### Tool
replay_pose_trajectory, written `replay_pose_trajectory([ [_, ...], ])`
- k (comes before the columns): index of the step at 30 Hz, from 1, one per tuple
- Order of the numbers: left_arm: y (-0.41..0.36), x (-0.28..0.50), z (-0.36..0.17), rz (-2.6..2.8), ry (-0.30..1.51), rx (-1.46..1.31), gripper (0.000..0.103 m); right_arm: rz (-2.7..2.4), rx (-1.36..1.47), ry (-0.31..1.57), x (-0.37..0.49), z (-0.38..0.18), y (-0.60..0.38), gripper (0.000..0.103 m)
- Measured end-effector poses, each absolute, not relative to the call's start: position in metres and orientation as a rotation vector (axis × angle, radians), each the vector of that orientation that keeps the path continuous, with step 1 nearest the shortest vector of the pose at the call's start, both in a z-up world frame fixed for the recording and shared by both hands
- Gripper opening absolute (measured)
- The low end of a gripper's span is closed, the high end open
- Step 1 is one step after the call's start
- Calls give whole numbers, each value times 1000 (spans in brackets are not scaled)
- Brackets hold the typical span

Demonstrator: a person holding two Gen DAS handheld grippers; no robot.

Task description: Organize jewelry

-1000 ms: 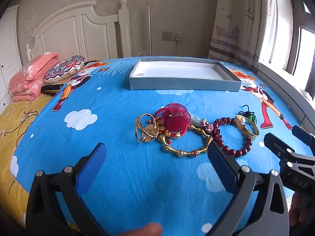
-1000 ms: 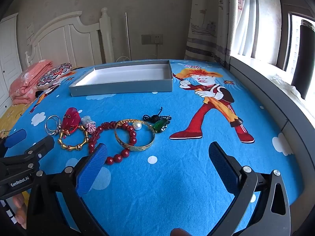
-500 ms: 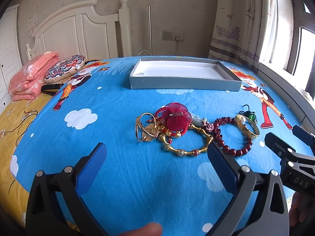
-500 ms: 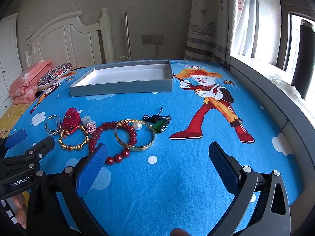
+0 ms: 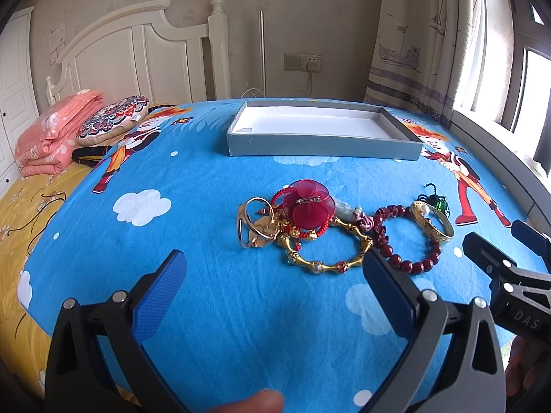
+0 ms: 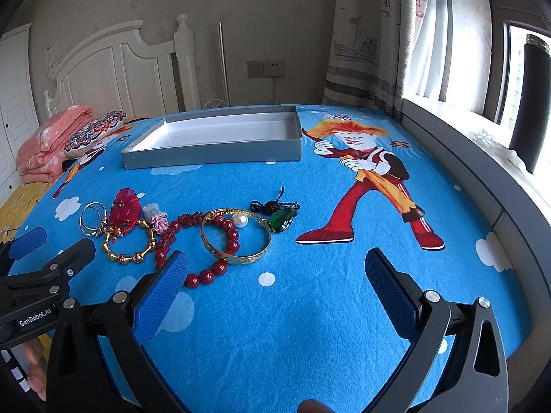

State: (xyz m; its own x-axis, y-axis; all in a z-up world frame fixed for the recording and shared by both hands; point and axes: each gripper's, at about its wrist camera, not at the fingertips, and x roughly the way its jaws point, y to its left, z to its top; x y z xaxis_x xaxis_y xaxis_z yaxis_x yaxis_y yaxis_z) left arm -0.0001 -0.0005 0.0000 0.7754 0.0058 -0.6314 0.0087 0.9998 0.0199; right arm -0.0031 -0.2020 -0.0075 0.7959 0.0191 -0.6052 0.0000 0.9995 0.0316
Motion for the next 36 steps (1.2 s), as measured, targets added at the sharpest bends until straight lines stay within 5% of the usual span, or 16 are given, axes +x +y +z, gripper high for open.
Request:
replay_pose_trajectory([
  [36,2,-1,-1,-2,684,20,99,11,33,650,-3,-8,-203,97],
])
